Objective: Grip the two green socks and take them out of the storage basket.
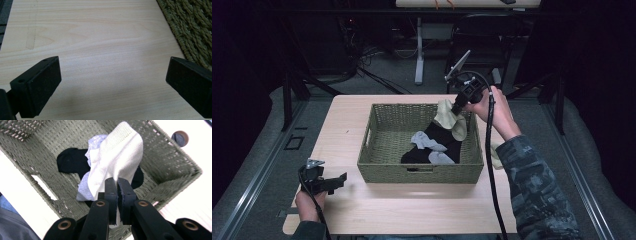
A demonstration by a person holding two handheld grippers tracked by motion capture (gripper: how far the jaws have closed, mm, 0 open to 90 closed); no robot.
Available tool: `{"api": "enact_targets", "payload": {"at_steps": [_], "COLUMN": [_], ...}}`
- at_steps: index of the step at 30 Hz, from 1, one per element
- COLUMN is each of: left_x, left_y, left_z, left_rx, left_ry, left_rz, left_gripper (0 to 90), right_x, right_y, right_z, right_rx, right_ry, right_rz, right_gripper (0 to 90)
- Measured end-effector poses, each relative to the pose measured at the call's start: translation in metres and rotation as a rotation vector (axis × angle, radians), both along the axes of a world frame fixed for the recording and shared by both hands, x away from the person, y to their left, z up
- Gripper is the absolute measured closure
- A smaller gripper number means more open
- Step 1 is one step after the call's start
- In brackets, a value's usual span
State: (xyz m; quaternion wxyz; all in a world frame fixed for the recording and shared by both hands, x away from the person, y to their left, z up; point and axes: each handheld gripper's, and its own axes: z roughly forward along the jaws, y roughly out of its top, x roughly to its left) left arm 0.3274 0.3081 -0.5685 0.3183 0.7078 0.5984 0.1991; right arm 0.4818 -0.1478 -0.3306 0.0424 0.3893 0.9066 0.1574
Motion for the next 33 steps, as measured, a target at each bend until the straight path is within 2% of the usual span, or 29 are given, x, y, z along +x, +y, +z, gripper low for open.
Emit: {"api": "enact_targets", "payload": {"at_steps": [10, 17, 22, 29, 33], "left_x": [0.0, 0.0, 0.0, 0.0, 0.0], "left_y": [0.0, -0.001, 0.0, 0.0, 0.0], "left_z": [0.0, 0.0, 0.0, 0.0, 0.001], "left_rx": [0.003, 0.004, 0.003, 0.007, 0.009], "left_ry": [0.001, 0.001, -0.001, 0.0, 0.0], "left_rz": [0.001, 0.002, 0.002, 0.002, 0.004], "left_gripper": [0.0, 0.0, 0.1, 0.1, 0.1], "right_x": [-0.006, -0.012, -0.017, -0.022, -0.024], "right_y": [-0.016, -0.042, -0.068, -0.105, -0.124], "right_z": [0.025, 0.035, 0.04, 0.038, 0.027], "right_rx": [0.018, 0.018, 0.019, 0.022, 0.016], "right_ry": [-0.057, -0.076, -0.088, -0.086, -0.071], "right_rz": [-0.03, -0.073, -0.106, -0.18, -0.222], "right_gripper": [86.9, 86.9, 86.9, 86.9, 87.0]}}
